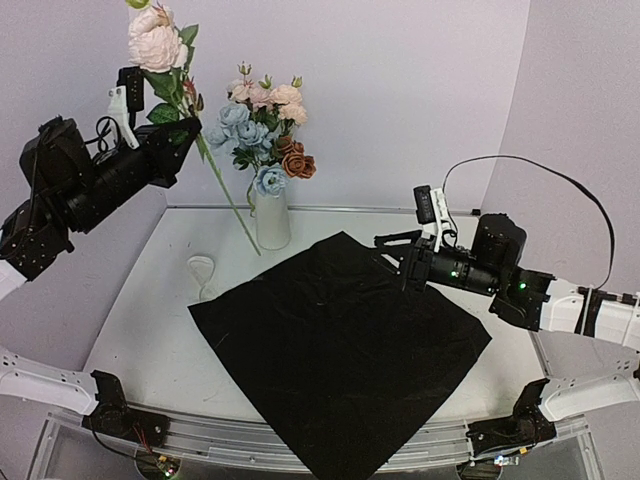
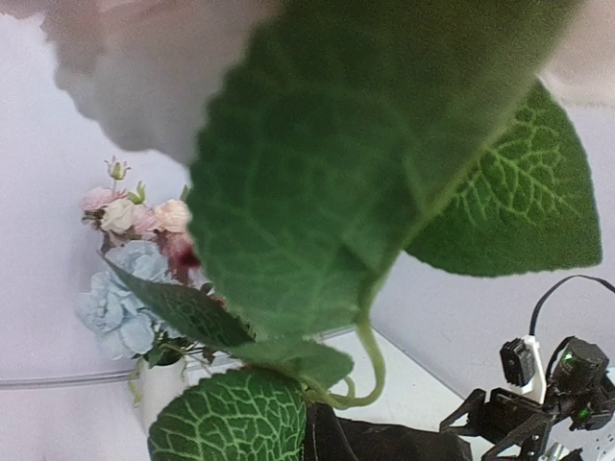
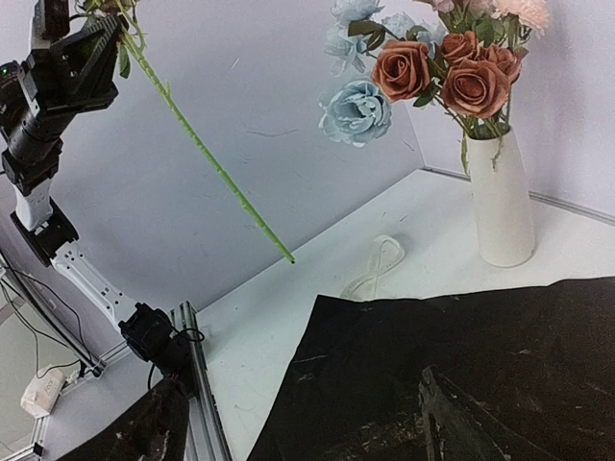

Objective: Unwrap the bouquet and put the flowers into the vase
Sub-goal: Insert the fake flower into the vase.

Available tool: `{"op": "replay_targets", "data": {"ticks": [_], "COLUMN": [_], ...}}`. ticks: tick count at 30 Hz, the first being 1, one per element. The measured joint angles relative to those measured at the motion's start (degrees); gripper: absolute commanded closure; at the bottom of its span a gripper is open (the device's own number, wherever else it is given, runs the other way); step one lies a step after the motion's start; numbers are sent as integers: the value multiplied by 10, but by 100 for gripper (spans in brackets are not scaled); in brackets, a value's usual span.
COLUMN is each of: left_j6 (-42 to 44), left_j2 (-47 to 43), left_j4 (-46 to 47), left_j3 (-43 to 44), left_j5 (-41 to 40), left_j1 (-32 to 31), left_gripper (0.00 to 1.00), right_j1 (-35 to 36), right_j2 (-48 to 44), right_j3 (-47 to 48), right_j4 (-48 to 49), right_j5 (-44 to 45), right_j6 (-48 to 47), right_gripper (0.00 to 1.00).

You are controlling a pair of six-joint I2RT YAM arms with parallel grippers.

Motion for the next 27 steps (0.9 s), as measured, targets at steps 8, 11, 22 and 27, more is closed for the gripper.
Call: {"op": "replay_targets", "data": {"ticks": [8, 11, 22, 27], "left_j6": [68, 111, 166, 139], "left_j2": [-34, -21, 83, 109], "left_j4": [48, 105, 229, 298], "left_j3": [-66, -114, -136, -136], "left_j5": [-91, -111, -48, -7], "left_j1": [0, 0, 106, 177], "left_gripper": [100, 100, 100, 100], "right_j1": [0, 0, 0, 0], "right_j2": [22, 28, 28, 21], "right_j3": [0, 0, 0, 0], "right_j4": [-3, -5, -6, -12], "right_j5": [0, 0, 15, 24], "right_j6": [0, 0, 0, -1], "right_gripper": [16, 16, 16, 16]}}
